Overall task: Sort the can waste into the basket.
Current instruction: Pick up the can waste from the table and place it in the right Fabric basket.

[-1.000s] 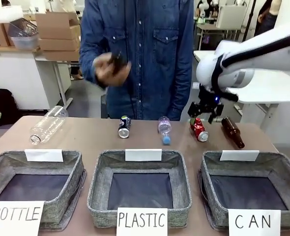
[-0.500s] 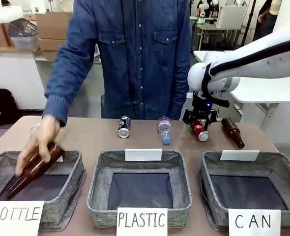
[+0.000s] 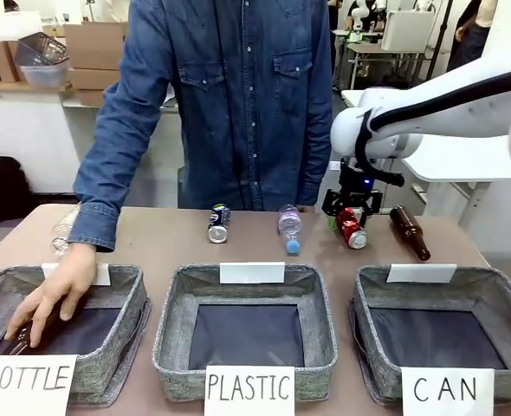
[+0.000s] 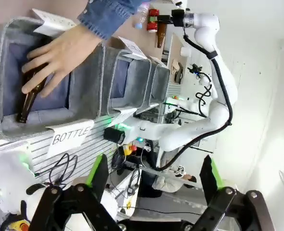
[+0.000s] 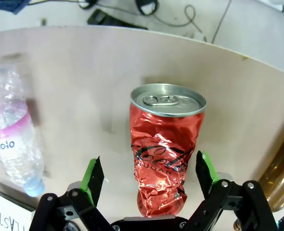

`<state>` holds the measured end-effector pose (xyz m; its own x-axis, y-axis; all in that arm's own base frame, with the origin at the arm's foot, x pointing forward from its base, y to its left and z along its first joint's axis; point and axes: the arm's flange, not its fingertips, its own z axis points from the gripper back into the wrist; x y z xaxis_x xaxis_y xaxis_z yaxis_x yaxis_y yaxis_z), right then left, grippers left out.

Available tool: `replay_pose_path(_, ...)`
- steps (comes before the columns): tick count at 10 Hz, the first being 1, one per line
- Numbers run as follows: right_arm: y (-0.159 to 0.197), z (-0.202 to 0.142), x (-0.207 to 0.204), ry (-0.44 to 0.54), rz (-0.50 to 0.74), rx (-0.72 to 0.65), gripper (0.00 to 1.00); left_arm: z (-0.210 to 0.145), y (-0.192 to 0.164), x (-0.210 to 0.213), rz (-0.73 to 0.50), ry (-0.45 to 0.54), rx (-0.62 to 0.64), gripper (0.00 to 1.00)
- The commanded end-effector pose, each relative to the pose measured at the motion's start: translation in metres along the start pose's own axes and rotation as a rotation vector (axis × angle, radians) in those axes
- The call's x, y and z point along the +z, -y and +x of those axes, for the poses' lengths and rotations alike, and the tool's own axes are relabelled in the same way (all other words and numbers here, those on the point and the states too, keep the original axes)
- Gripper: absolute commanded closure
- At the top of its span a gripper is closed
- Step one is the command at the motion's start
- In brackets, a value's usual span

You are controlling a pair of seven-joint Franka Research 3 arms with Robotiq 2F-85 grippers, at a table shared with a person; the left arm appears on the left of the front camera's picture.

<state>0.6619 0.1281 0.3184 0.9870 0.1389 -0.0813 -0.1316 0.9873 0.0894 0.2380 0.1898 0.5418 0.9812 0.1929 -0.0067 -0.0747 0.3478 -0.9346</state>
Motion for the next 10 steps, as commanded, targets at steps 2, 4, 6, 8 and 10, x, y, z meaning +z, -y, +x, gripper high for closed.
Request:
replay_pose_path(2,-0.0014,0.0083,0.0004,0.019,-0.092,-0.096,0.04,0.0221,0.0063,-0.0433,-0.086,-0.003,-0.094,0.0)
replay_pose_path(4,-0.0003,0.0073,-0.0032,0.007,-0.143,-0.102,0.63,0.0221,0.0063,-0.0433,-0.086,-0.003,-0.094,0.0)
replay_pose_path(6,-0.0011,0.007,-0.0029,0.014,-0.154,-0.098,1.0,0.0221,0.0063,-0.0433,-0.086,-0.003,-0.094,0.0)
replay_pose_path(8,-0.0019,0.0071,-0.0036,0.017,-0.163,-0.101,1.0,0.0221,0.0063,-0.0433,-0.086,-0.003,-0.094,0.0)
replay_pose_path(10,-0.0039,0.0084,-0.0054,0.008,-0.169,-0.091,1.0,0.0221,0.0063,-0.0433,-0.086,-0.003,-0.094,0.0)
